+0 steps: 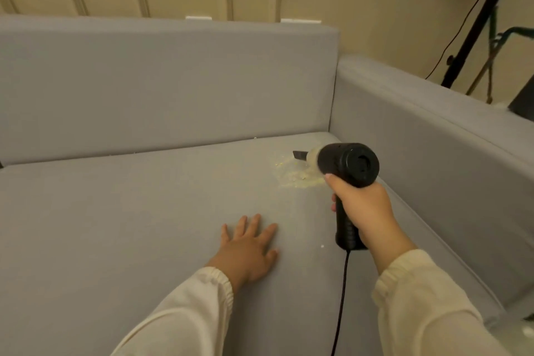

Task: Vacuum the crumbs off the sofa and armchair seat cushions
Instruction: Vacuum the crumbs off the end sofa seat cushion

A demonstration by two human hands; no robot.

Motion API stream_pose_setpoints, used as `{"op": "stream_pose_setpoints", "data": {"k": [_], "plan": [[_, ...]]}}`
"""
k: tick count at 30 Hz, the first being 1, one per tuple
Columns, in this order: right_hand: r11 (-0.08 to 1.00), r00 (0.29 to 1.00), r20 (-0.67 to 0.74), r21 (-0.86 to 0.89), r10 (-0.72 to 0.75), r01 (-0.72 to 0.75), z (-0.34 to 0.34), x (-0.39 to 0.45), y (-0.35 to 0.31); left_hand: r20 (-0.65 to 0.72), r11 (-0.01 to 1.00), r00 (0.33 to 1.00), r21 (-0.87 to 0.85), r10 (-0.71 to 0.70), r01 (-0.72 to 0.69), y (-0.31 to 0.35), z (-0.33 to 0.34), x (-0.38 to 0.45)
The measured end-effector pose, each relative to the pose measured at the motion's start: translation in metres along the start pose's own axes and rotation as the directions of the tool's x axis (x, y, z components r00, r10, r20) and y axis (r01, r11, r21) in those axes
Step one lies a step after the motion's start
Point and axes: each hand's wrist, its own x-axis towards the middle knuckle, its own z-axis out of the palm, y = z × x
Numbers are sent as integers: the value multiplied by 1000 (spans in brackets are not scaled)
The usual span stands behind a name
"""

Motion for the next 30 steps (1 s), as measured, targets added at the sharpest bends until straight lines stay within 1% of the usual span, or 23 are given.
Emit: {"op": "stream_pose_setpoints", "data": {"k": [4,7,12,20,25,30], "plan": [[1000,999,41,-7,11,-10,14,27,-1,-1,999,999,-9,-38,38,-18,4,8],[999,997,76,-31,31,-28,27,35,5,-3,999,999,-16,-33,33,-25,7,11],[997,992,125,-71,14,-5,38,38,7,-4,999,1000,-38,-31,31,-24,7,14],[995,996,89,-95,-31,39,32,40,16,-2,999,999,-35,-34,34,-23,8,13],[996,992,119,-79,-32,42,29,32,15,7,999,999,-32,-32,32,-23,6,11],[992,990,144,-119,-12,29,26,24,18,10,999,999,-28,-33,33,-24,8,11]]}}
